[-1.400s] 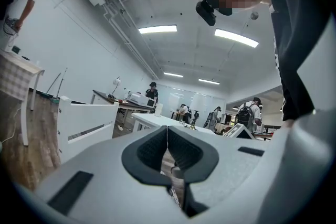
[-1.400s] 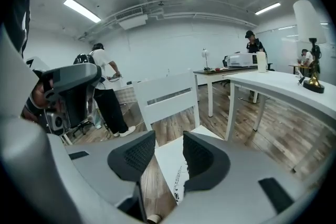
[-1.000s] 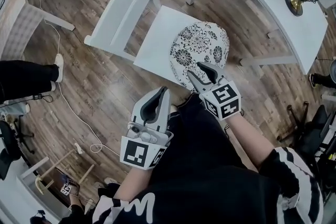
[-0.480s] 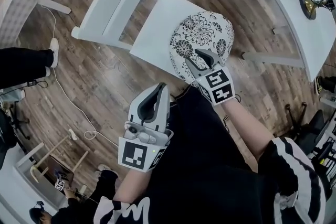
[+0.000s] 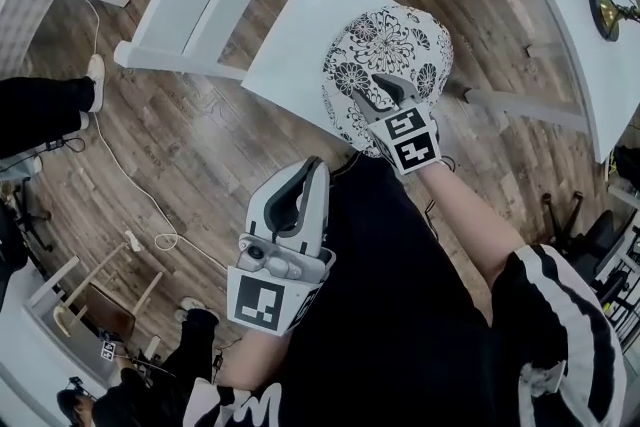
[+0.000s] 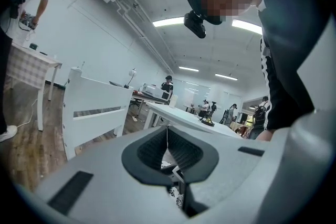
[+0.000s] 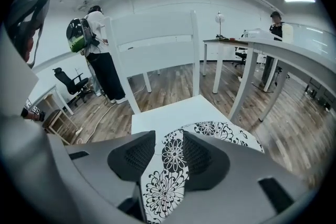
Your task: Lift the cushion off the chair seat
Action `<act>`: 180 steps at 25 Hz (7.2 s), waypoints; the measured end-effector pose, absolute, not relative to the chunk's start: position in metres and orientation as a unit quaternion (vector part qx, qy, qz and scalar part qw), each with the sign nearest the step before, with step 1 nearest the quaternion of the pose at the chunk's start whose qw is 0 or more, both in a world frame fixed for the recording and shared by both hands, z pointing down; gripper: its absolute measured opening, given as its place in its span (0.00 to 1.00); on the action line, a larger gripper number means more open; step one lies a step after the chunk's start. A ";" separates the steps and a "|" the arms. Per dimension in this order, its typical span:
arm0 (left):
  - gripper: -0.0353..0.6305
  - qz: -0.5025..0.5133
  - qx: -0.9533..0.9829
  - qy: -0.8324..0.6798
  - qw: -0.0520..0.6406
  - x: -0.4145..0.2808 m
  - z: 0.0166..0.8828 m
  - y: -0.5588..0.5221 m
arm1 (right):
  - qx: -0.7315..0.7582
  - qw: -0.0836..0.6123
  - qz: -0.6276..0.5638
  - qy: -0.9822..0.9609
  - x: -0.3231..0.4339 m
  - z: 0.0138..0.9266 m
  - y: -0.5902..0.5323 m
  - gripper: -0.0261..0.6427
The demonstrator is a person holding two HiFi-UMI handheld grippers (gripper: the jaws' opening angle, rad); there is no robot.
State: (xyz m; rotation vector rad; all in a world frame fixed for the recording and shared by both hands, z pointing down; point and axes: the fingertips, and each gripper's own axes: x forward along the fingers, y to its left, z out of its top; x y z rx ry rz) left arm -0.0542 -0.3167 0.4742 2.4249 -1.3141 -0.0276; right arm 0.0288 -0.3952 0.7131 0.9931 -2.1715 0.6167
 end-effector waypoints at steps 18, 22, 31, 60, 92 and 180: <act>0.06 -0.006 0.836 -0.494 0.239 -0.045 0.517 -0.315 | 0.356 0.394 0.231 -0.815 0.040 0.789 -0.424 0.27; 0.06 0.000 0.834 -0.496 0.242 -0.044 0.518 -0.312 | 0.352 0.406 0.230 -0.812 0.044 0.802 -0.425 0.27; 0.06 0.010 0.820 -0.511 0.256 -0.047 0.526 -0.306 | 0.339 0.435 0.247 -0.797 0.048 0.833 -0.425 0.27; 0.06 0.034 0.814 -0.517 0.264 -0.054 0.548 -0.312 | 0.326 0.465 0.218 -0.794 0.048 0.872 -0.422 0.22; 0.06 0.003 0.835 -0.510 0.208 -0.056 0.490 -0.306 | 0.413 0.356 0.210 -0.812 0.056 0.762 -0.425 0.09; 0.06 -0.097 0.896 -0.434 0.011 -0.124 0.320 -0.252 | 0.548 -0.040 0.057 -0.833 0.007 0.348 -0.335 0.09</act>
